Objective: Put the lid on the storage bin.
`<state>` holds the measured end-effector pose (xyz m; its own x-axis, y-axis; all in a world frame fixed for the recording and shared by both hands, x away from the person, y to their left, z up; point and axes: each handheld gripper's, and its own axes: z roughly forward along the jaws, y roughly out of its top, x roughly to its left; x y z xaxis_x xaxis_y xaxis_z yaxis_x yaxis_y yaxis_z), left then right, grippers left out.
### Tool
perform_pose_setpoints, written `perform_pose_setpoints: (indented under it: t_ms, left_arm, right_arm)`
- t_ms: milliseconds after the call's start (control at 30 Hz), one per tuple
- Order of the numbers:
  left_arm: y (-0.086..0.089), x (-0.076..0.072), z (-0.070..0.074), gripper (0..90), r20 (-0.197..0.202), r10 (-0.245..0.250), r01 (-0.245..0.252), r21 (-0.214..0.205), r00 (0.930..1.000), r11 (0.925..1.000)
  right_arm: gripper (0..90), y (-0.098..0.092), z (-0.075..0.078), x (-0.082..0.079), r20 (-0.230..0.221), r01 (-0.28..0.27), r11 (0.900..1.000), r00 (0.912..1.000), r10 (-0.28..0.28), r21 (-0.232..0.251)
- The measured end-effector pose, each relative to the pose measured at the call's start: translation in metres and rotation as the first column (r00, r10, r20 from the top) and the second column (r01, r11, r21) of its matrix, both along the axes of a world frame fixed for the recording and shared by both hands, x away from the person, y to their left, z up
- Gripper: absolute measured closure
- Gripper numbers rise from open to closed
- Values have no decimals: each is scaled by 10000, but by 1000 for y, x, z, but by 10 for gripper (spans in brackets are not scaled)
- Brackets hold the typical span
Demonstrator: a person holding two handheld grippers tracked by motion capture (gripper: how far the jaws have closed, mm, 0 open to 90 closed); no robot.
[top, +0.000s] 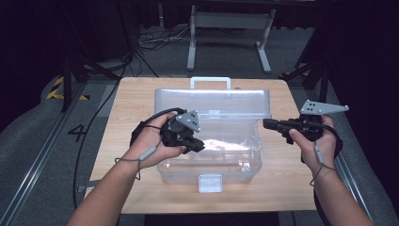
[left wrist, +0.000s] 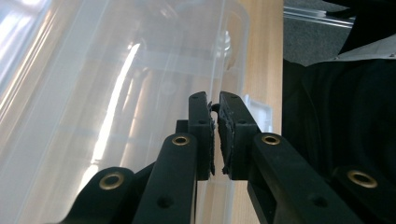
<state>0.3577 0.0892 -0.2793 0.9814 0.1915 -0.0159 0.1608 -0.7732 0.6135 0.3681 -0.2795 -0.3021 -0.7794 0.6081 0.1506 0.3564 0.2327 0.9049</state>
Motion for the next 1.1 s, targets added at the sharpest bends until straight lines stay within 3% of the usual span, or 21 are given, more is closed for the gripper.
perform_pose_setpoints:
  t_ms: [300,433,633,933,1100]
  left_arm:
    - [29,-6,0,850,-38,590,-591,-169,9982,9981]
    - [47,-9,0,850,-89,1078,-1080,-416,9941,9933]
    - [64,-9,2,841,-242,1426,-1439,-660,9895,9874]
    - [91,-7,6,824,-435,2250,-2284,-1026,9734,9682]
    - [110,-7,1,827,-510,2808,-2852,-1362,9584,9488]
  right_arm:
    - [900,0,0,1,-39,-56,10000,10000,56,0]
    - [900,0,0,2,-8,-49,10000,10000,49,-3]
    - [900,0,-1,1,-49,-39,10000,10000,40,81]
    - [900,-1,-1,0,-34,-25,10000,10000,25,60]
    - [900,-1,-1,-1,-57,17,10000,10000,-17,80]
